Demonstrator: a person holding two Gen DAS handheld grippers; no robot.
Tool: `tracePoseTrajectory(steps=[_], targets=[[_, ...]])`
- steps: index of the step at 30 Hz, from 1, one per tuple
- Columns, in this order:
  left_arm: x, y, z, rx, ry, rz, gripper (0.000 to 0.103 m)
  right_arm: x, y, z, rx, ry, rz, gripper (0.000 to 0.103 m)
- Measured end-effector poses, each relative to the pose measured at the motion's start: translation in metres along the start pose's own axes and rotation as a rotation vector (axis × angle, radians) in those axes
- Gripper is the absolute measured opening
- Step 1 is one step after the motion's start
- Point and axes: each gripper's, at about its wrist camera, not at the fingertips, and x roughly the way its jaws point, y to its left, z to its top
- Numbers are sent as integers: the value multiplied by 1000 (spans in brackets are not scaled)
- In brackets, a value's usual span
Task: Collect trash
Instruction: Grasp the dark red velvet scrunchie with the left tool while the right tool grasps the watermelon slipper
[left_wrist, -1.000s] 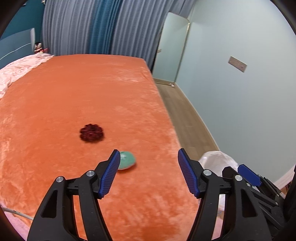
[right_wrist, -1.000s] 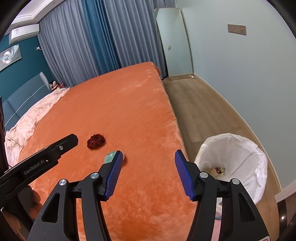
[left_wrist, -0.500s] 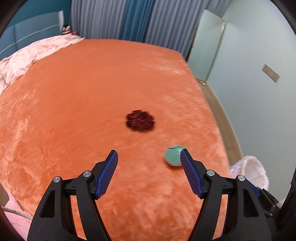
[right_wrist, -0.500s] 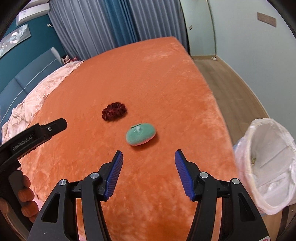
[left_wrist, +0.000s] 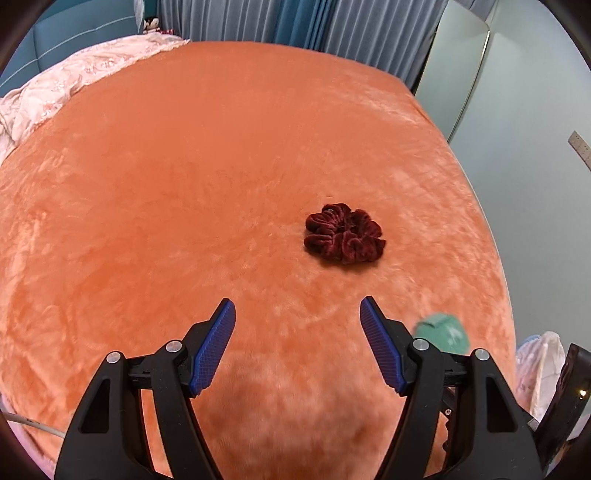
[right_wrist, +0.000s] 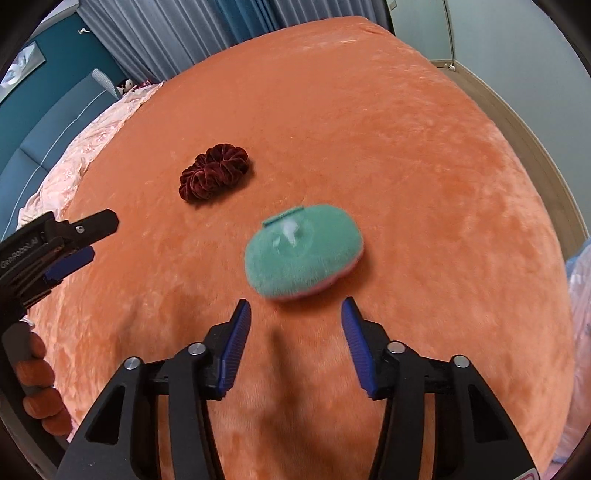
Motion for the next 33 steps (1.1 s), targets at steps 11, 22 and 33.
tracePoseTrajectory(steps=[11, 22, 33], targets=[[70, -15, 51, 4, 3, -22, 66, 16, 17, 66, -14, -91, 45, 49], [121, -5, 62, -70, 86, -91, 37, 42, 32, 74, -36, -100, 23, 49], [88, -13, 50, -44, 47, -105, 15, 24, 33, 66, -50, -114, 0, 36]])
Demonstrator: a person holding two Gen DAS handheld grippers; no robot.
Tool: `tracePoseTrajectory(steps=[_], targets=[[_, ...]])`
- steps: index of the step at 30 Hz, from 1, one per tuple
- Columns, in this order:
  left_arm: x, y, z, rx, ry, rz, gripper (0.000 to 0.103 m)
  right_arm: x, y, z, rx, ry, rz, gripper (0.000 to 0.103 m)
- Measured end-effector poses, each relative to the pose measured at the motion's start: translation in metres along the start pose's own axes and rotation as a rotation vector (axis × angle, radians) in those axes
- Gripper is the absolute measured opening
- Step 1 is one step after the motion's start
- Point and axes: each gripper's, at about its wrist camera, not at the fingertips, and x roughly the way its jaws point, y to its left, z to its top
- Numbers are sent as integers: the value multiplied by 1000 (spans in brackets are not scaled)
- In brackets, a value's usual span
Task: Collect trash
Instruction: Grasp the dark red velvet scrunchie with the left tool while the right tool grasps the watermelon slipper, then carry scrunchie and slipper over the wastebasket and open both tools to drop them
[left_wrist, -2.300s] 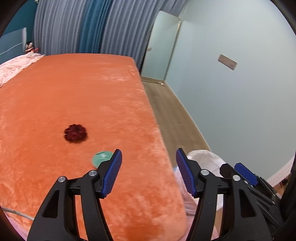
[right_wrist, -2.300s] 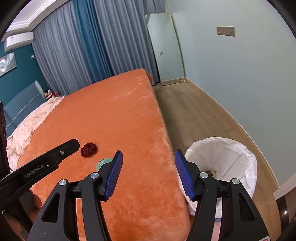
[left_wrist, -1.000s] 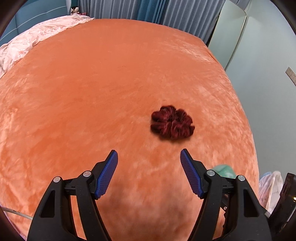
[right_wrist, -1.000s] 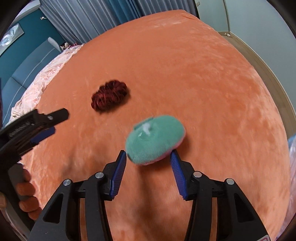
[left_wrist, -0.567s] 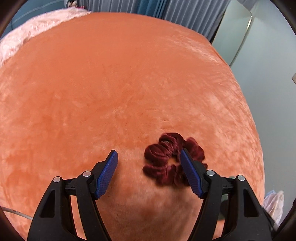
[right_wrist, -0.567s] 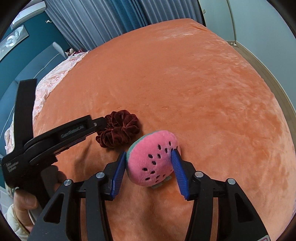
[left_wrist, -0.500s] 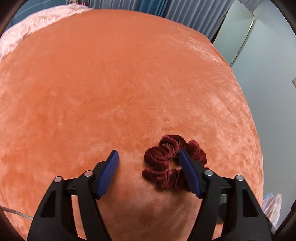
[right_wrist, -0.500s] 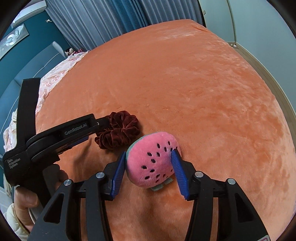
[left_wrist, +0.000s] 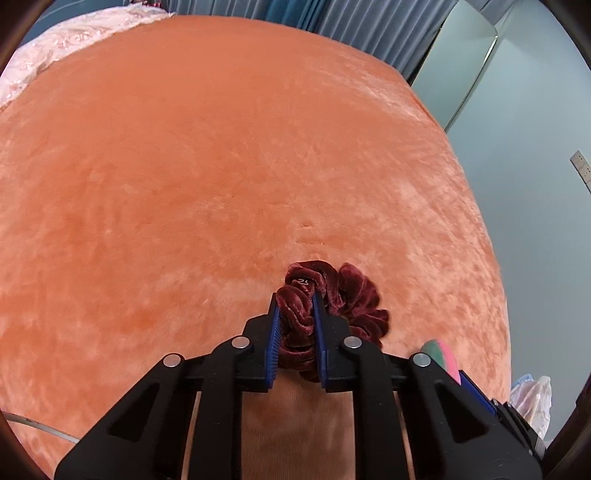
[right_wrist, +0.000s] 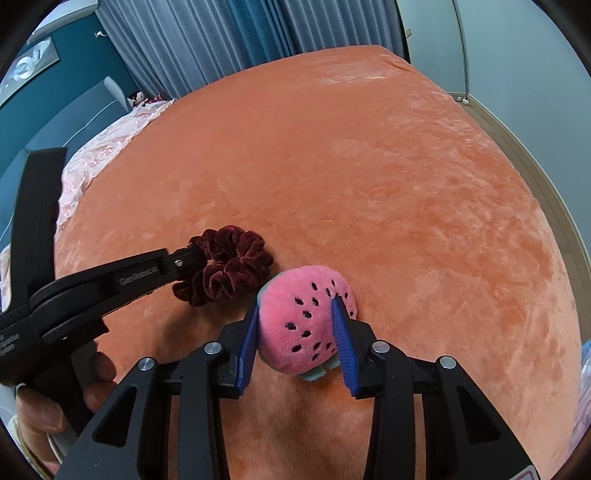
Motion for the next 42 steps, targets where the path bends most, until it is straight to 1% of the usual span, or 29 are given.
tracePoseTrajectory(steps=[7, 12, 18, 25, 29, 34, 39, 42], targets=[[-56, -12, -16, 22, -40, -9, 15, -50, 2, -6, 18, -60, 12, 36], [-99, -32, -31, 63, -76, -23, 15, -97, 0, -11, 26, -114, 9, 36], [-146, -65, -52, 111, -113, -68, 16, -160, -14, -27, 48, -190, -16, 36], [-202, -120, -88, 202, -154, -149, 16, -232, -46, -43, 86, -286, -66, 36], [-223, -153, -109, 251, -161, -200, 16, -268, -70, -60, 117, -332, -104, 36], [-240, -197, -135, 337, -164, -251, 16, -307, -107, -78, 173, -378, -160, 36], [-248, -241, -159, 419, -155, -300, 16, -335, -146, -99, 239, -403, -214, 36], [-250, -264, -171, 464, -149, -325, 16, -344, -165, -110, 277, -410, -238, 36]])
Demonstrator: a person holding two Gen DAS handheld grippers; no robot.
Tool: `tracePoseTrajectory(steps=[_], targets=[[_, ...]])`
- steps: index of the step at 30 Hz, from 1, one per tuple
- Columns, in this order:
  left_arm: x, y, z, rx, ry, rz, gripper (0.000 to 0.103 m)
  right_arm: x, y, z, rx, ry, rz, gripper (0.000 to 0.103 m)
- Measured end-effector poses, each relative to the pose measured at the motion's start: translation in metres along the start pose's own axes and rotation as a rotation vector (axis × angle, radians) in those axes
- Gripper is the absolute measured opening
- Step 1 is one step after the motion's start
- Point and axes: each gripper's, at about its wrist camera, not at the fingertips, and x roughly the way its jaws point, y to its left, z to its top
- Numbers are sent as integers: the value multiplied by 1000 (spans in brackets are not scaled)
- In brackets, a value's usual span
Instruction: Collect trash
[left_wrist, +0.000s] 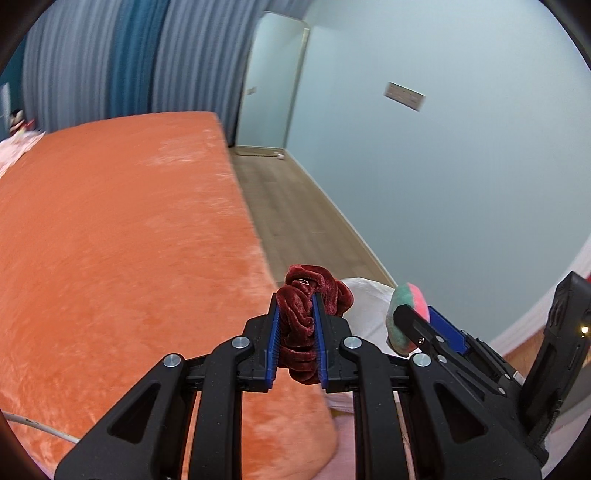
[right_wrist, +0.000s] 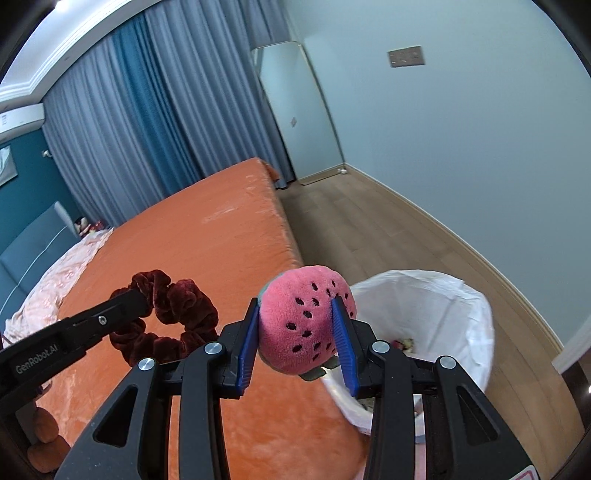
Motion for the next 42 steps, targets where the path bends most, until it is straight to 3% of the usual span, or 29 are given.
tracePoseTrajectory(steps=[17, 20, 22, 25, 33, 36, 42], targets=[[45, -74, 6, 122, 71, -140, 17, -8, -71, -8, 143, -18, -104, 37], [54, -81, 6, 127, 84, -155, 20, -7, -74, -9, 152, -17, -114, 37], [58, -83, 5, 124, 80, -153, 27, -5, -76, -10, 156, -11, -120, 38], [61, -81, 4, 111, 75, -134, 40, 2, -78, -10, 153, 11, -119, 42], [62, -56, -1, 72, 72, -46, 41, 19, -65, -8, 109, 36, -119, 45], [57, -46, -4, 65, 62, -9, 45, 19, -65, -8, 102, 35, -117, 53], [44, -28, -10, 59, 41, 49, 48, 12, -61, -9, 96, 47, -118, 56]])
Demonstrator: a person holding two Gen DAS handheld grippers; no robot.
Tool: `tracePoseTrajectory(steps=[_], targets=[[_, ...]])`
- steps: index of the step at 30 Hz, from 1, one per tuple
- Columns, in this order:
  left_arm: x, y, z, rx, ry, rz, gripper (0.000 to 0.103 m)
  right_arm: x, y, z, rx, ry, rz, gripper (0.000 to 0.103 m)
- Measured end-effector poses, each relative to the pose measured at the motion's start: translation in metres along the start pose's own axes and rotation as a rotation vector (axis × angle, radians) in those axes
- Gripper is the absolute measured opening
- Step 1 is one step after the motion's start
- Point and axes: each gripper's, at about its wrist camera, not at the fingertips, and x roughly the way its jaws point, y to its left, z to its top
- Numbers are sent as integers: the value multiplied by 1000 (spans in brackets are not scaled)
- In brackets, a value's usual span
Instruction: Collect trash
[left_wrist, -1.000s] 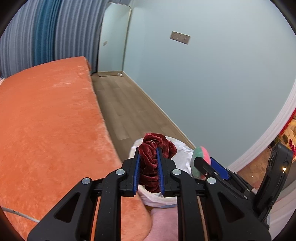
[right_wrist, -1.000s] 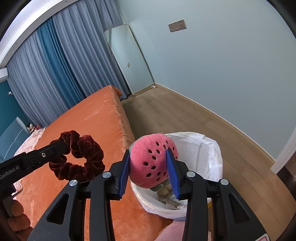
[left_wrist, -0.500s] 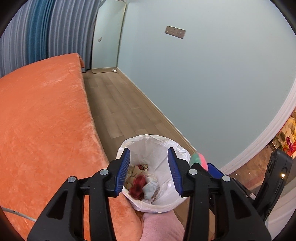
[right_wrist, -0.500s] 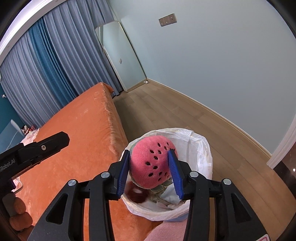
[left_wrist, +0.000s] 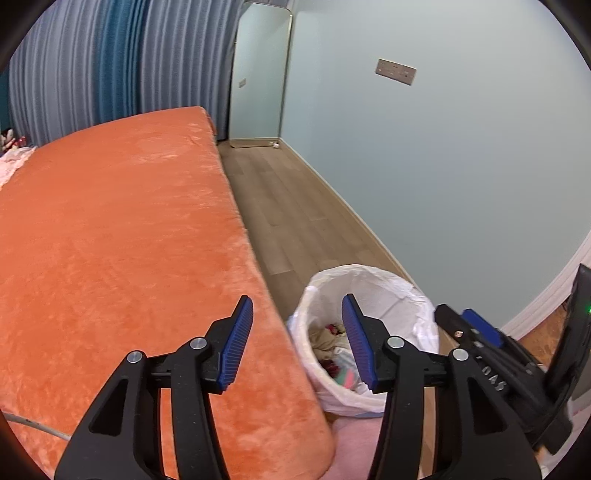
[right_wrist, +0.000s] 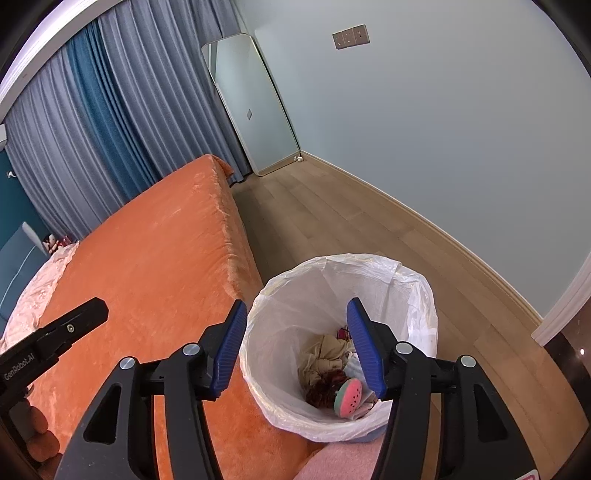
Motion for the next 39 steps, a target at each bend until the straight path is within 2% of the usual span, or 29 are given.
tracePoseTrajectory(steps=[6, 12, 14, 17, 18, 21, 22, 23, 30, 39], targets=[[-12, 5, -6, 25, -21, 46, 51, -6, 8, -3, -14, 34, 9, 57], [-27, 6, -11, 52, -45, 91, 55, -15, 22, -9, -71, 61, -17, 64], [-32, 7, -14, 55, -49, 108, 56, -19, 26, -10, -91, 59, -28, 72], [-39, 12, -18, 43, -59, 131, 69, -26, 32, -11, -123, 55, -47, 79], [-41, 13, -19, 38, -64, 139, 70, -28, 34, -12, -135, 55, -51, 84], [-46, 18, -21, 34, -65, 157, 75, -29, 37, -15, -152, 82, -48, 85], [-48, 19, -22, 33, -67, 163, 76, -27, 37, -17, -148, 99, -40, 88], [-49, 20, -23, 33, -69, 170, 78, -26, 37, -19, -143, 121, -27, 97], [-57, 23, -33, 36, -78, 209, 90, -38, 45, -28, -192, 87, -58, 96], [-61, 14, -45, 49, -80, 215, 96, -52, 37, -32, -208, 60, -94, 96]])
